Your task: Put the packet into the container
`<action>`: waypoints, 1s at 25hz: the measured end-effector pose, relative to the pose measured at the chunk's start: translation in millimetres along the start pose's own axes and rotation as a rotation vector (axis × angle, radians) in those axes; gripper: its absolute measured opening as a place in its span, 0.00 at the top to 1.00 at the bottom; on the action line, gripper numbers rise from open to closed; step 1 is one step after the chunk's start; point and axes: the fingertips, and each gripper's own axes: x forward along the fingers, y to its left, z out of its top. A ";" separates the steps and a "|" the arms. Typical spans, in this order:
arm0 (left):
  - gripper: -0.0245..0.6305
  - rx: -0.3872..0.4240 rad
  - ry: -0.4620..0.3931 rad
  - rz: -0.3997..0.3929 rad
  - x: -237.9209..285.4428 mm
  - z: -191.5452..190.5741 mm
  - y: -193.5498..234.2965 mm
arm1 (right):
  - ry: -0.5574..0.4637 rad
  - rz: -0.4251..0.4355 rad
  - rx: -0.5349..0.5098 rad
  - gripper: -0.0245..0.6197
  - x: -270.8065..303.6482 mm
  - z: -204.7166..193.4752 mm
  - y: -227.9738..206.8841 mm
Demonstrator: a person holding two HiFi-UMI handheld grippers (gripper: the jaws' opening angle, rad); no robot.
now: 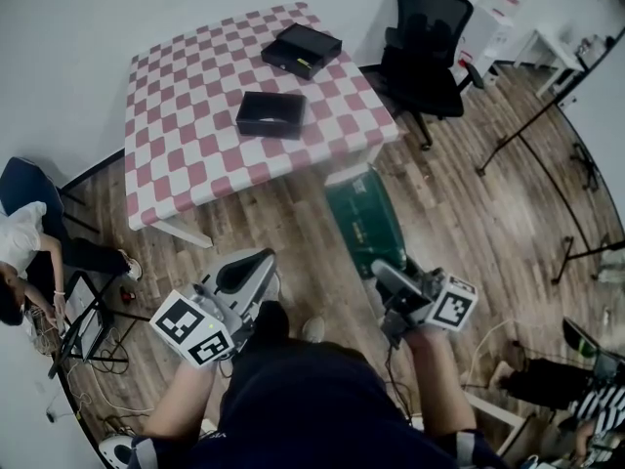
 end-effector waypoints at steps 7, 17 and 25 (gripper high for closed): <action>0.92 -0.013 -0.002 0.013 19.2 5.8 49.2 | 0.018 -0.024 -0.024 0.34 36.1 21.0 -32.4; 0.92 -0.049 0.028 0.001 64.4 29.8 171.8 | 0.032 -0.087 -0.070 0.34 135.1 74.7 -101.1; 0.92 -0.098 0.056 -0.005 83.2 51.9 268.1 | 0.077 -0.138 -0.091 0.34 219.6 107.2 -149.2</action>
